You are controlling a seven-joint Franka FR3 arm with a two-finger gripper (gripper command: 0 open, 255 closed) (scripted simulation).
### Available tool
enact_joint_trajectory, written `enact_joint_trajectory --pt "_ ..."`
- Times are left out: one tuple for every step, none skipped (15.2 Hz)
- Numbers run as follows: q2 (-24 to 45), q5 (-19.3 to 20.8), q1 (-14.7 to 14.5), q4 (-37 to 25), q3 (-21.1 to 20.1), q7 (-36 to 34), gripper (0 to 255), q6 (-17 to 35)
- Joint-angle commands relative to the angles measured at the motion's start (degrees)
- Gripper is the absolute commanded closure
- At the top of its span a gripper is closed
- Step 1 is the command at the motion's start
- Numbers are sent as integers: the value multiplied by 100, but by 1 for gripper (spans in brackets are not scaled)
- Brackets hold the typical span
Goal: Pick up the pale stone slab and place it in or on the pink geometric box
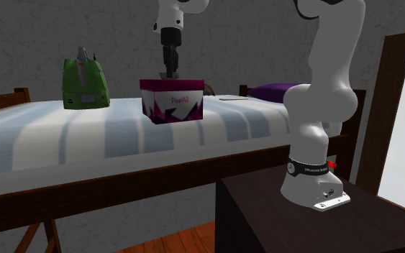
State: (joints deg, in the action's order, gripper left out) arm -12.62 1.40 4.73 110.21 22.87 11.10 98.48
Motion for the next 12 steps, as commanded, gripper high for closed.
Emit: enact_joint_trajectory --pt "18 2 2 11 4 1 255 1" --pt "18 2 3 11 4 1 255 1" --pt "18 2 3 11 4 1 255 1" --pt "29 -2 1 1 3 0 0 1" --pt "30 -2 2 1 6 4 0 2" --pt "28 -1 3 1 6 5 0 0" --pt "27 -1 3 2 6 6 0 0" --pt "28 -1 4 1 7 6 0 1" --pt "18 2 3 11 4 1 0 1" --pt "38 -6 1 -201 5 8 0 -193" --pt "67 -17 -1 -423 8 17 0 -387" --pt "105 -31 -3 -654 14 28 0 -584"
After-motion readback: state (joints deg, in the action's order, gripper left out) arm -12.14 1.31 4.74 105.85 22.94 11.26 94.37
